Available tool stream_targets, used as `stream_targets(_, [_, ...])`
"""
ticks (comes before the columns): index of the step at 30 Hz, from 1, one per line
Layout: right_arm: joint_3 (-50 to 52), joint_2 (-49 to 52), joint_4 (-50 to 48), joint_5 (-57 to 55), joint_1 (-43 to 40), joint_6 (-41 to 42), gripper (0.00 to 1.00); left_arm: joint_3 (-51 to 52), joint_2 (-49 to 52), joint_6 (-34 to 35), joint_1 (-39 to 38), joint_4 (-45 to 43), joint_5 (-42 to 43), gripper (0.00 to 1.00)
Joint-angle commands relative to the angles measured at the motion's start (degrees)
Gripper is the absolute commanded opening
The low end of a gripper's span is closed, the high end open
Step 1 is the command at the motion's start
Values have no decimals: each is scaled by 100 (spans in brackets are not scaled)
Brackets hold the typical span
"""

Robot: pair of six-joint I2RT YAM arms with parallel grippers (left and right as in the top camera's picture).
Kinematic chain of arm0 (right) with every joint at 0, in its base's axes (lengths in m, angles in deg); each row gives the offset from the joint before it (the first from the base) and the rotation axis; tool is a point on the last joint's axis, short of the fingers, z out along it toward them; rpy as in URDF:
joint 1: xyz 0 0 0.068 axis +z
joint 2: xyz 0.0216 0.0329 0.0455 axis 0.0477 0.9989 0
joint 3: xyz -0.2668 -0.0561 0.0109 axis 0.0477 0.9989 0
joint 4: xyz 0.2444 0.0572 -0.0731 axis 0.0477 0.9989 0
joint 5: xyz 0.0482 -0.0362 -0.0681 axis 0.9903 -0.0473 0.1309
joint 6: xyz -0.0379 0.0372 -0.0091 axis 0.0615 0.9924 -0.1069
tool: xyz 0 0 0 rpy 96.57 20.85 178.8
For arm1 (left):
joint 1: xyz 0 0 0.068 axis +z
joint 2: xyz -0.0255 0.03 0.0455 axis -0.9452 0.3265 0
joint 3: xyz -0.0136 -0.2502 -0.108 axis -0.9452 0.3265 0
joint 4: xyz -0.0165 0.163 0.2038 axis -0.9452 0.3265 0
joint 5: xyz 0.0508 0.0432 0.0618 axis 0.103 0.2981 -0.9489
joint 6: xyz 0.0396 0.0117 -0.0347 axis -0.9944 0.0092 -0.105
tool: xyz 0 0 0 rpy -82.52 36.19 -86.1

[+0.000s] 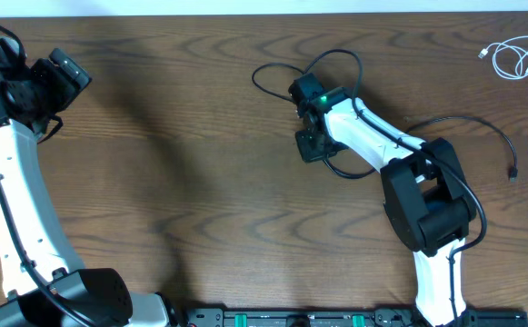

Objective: Untangle cables

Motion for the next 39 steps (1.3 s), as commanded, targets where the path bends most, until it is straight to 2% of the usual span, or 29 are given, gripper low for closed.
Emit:
stream_targets(1, [258, 181, 76, 101, -24, -39, 1, 48, 33, -116, 17, 35, -17, 97])
stream_targets(6, [-181, -131, 522, 103, -153, -81, 1, 48, 33, -114, 17, 33, -17, 97])
stream_targets(14, [-1252, -1526, 1720, 275, -898, -516, 1, 48, 33, -114, 17, 31, -17, 97])
stream_targets(21, [-1775, -2667, 2356, 293, -2417, -527, 1, 48, 33, -109, 17, 31, -15, 97])
stream_targets(28, [-2747, -3088, 2669, 420, -4094, -778, 1, 48, 33, -26, -4, 0, 4, 97])
stream_targets(33, [-3543, -3077, 2382, 269, -4916, -927, 1, 48, 33, -26, -160, -142, 9, 97])
stream_targets(39, [-3847, -3067, 1209, -208, -5466, -1045, 1, 48, 33, -26, -424, -361, 4, 97])
